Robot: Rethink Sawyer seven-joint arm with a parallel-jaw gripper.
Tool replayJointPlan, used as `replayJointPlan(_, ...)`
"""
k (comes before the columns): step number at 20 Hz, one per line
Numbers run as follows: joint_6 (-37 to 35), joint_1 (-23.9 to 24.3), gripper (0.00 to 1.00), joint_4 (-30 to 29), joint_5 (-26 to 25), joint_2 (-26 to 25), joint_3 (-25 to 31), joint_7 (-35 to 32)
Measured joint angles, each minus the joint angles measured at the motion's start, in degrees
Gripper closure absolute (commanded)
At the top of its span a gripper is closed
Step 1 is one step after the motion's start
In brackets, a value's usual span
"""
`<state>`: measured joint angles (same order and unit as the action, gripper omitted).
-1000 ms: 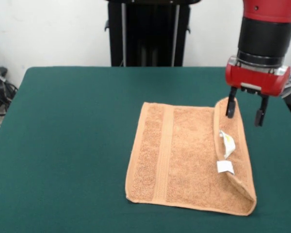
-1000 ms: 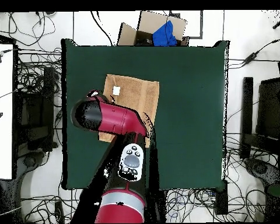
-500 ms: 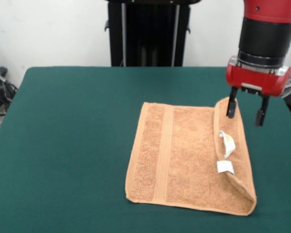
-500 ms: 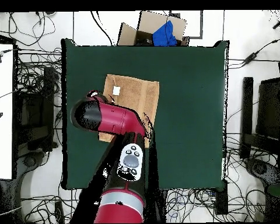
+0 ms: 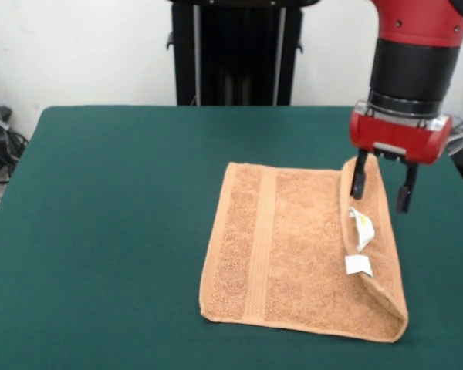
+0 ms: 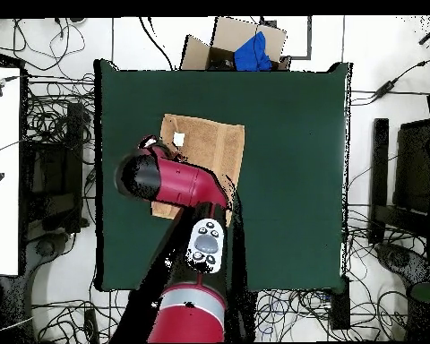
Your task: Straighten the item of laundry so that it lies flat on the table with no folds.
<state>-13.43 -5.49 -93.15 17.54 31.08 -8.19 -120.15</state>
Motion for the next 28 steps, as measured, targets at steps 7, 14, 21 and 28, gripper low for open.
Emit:
replayJointPlan(7, 3.2, 0.1, 0.00, 0.0, 0.0, -1.3, -0.8, 0.0)
replayJointPlan(14, 4.4, -0.2, 0.00, 0.0, 0.0, -3.2, -3.0, 0.0)
replayJointPlan(21, 5.5, -0.2, 0.00, 0.0, 0.0, -4.5, -3.5, 0.0)
replayJointPlan(28, 6.6, -0.2, 0.00, -0.2, 0.0, -5.1, -3.4, 0.0)
